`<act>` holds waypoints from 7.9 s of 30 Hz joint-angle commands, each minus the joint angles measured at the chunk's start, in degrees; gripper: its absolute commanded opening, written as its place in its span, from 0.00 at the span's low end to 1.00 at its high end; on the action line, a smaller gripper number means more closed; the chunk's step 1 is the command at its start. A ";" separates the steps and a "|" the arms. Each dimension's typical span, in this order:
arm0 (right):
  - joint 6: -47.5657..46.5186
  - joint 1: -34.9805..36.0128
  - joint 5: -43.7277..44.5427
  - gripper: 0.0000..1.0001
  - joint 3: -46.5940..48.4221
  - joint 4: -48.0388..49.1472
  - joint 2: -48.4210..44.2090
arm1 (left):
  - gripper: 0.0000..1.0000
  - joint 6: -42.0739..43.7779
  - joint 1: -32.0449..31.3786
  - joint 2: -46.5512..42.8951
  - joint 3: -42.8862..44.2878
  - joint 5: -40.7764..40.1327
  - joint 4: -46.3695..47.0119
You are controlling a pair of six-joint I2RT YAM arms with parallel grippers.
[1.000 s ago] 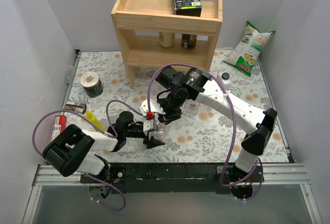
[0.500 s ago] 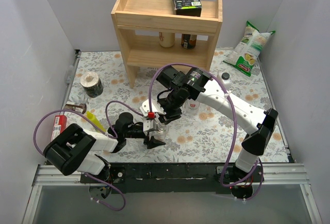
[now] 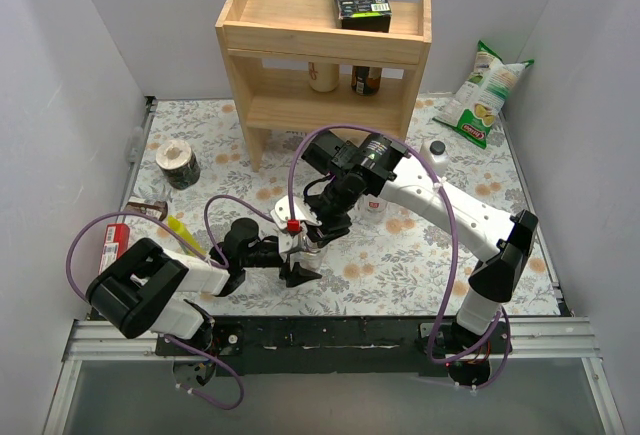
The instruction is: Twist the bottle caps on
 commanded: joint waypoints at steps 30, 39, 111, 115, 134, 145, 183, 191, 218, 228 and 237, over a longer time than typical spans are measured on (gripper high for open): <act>-1.25 3.35 7.99 0.20 0.18 -1.50 1.84 | 0.00 2.62 0.08 -0.86 0.93 0.22 1.12; 3.59 3.62 10.99 0.24 0.53 -1.32 4.40 | 0.00 2.36 0.08 -1.12 0.23 -0.74 2.87; 36.55 -21.17 -35.51 0.98 -8.87 23.64 -5.18 | 0.00 -19.61 2.63 -9.12 10.42 -6.46 -10.40; 35.59 -21.17 -34.28 0.98 -10.45 22.50 -6.24 | 0.00 -19.79 2.81 -9.38 10.16 -7.07 -9.96; 36.88 -25.38 -26.46 0.93 -11.61 21.51 -9.41 | 0.00 -17.42 4.21 -9.47 11.04 -3.83 -11.89; 41.91 -25.21 -39.81 0.98 -5.00 30.32 -1.32 | 0.00 -16.01 4.04 -8.16 14.20 -0.83 -15.06; 42.08 -25.39 -23.64 0.98 -17.58 31.26 -12.22 | 0.00 -17.77 5.88 -5.61 15.17 -0.93 -14.26; 45.43 -24.86 -33.21 0.98 -9.22 36.03 -3.96 | 0.00 -16.54 5.18 -5.34 16.31 -0.04 -16.11; 41.57 -21.52 -29.80 0.98 -18.89 29.98 -13.18 | 0.00 -20.49 7.73 -4.73 15.70 -4.43 -14.44; 43.76 -25.65 -27.33 0.98 -17.41 32.94 -11.70 | 0.00 -17.95 7.03 -4.11 16.92 -0.14 -16.20; 47.88 -25.74 -35.05 0.98 -8.78 38.22 -3.69 | 0.00 -15.92 5.09 -3.41 18.68 1.28 -18.57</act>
